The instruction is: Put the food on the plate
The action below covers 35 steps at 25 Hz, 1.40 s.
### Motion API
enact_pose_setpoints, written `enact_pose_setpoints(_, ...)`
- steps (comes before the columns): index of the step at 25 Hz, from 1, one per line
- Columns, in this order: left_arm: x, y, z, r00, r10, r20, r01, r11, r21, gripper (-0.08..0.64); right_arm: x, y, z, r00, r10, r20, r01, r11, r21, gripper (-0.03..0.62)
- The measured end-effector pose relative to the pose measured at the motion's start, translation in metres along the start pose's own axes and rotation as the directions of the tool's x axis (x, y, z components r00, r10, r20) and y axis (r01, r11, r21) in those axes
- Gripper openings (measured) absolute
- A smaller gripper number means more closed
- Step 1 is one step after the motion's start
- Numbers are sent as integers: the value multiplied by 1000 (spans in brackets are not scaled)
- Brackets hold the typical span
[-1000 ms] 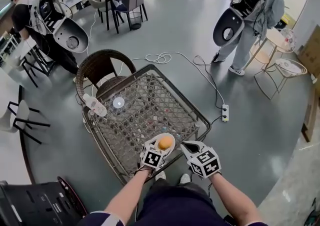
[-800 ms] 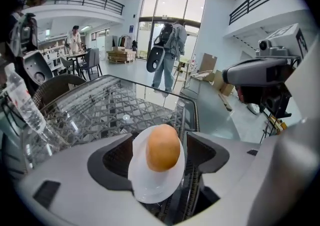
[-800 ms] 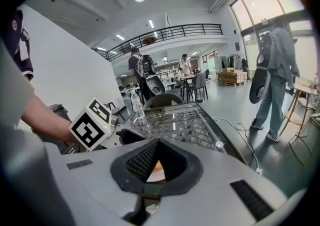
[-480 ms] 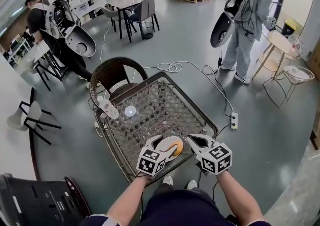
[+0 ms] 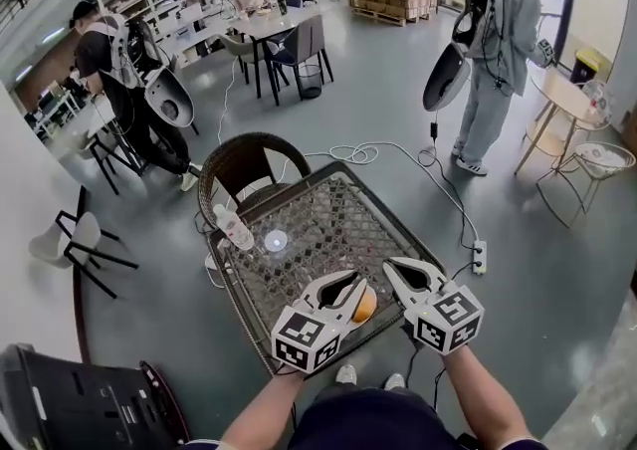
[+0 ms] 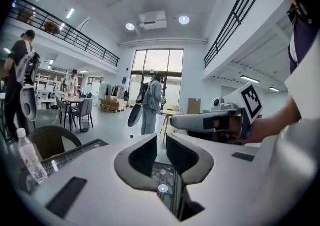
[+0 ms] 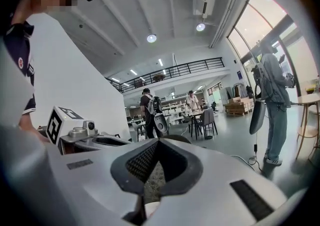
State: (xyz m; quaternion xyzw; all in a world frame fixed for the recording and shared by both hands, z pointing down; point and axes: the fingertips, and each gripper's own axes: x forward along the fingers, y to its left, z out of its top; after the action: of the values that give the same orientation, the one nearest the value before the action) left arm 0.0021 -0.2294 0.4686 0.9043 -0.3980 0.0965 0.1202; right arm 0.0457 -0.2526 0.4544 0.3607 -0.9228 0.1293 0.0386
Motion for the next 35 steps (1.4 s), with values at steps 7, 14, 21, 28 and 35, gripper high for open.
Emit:
enact_pose_setpoints(7,-24,-11,51,994,8,105,-10,1000,17,9,-9,36,58,991,69,116,-64,997,-49,3)
enact_pose_setpoints(14,-44,-22,69,987,10,162,-10,1000,-3,9,-20,56,78,980,104,173,-90,992,-87,3)
enact_pose_setpoints(21,-48,-26,70,986,12,164,-13,1000,7,9,-17,58,73,977,127,172,-116,990,-75,3)
enact_pose_setpoints(28,-53,-23,68,987,14,161,-15,1000,6,9,-12,63,71,978,131,164,-120,990,-74,3)
enact_pose_setpoints(35,-45,-22,68,989,12,149,-12,1000,4,9,-11,57,74,978,136,161,-125,989,-74,3)
